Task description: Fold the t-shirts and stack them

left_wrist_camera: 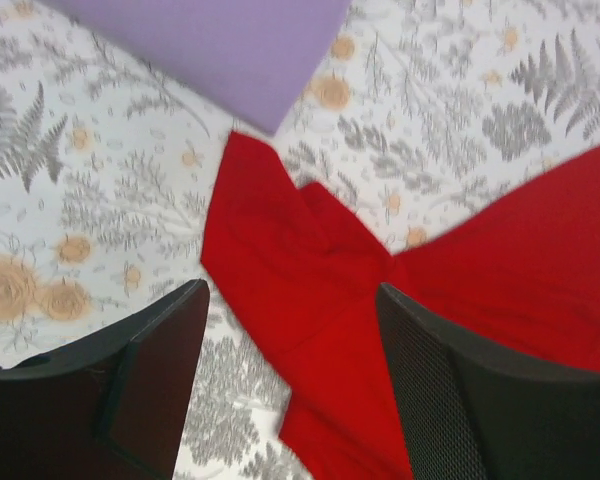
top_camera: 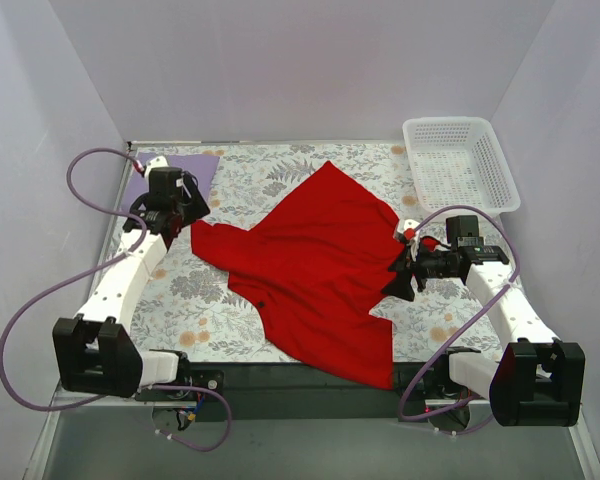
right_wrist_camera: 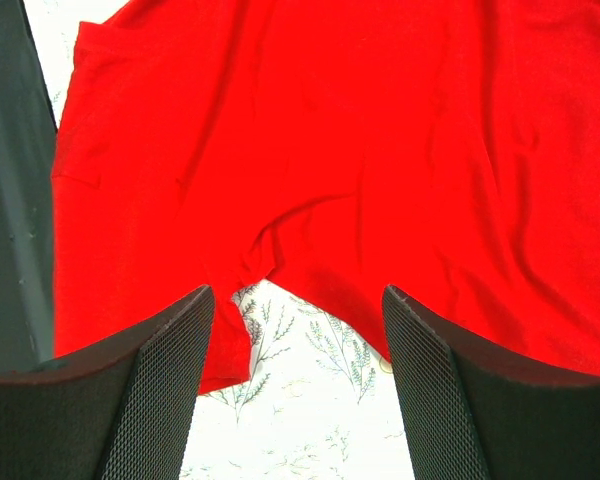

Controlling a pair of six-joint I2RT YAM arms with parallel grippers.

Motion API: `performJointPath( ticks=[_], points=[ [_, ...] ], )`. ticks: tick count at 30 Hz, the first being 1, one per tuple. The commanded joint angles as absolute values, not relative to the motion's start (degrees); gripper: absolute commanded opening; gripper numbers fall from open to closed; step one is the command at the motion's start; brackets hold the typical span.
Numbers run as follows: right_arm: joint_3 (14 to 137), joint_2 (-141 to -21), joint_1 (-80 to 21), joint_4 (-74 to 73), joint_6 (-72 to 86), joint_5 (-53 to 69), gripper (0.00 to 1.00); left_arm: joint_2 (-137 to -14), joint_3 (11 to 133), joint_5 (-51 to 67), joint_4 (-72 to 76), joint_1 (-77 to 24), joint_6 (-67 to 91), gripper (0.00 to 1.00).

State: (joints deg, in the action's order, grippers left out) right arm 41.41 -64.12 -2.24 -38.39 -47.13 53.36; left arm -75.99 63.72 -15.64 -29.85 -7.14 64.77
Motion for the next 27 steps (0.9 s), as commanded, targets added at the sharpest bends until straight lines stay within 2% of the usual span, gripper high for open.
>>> performJointPath(
  ticks=[1,4,8,17,27],
  points=[
    [40.52,-63.37,-2.11,-38.14,-50.62,55.89,0.75,-67.25,58.99,-10.07,-31.29,-6.59,65.57,0.67],
    [41.48,-64.07,-4.3,-45.22,-60.87,55.2,0.76,-60.92,53.54,-2.31,-30.41,-6.59,64.51,0.67],
    [42.63,-64.86,-15.51,-51.32,-68.11,46.25,0.76,-52.84,46.16,9.29,-27.17,-6.59,64.42,0.67],
    [39.99,-66.53,-40.49,-49.06,-67.16,37.01,0.74,-40.18,35.69,15.02,-24.09,-6.59,68.11,0.67],
    [37.54,-69.26,-51.76,-39.03,-59.42,30.24,0.7,-38.06,34.98,13.36,-24.26,-6.59,68.47,0.67]
  ],
)
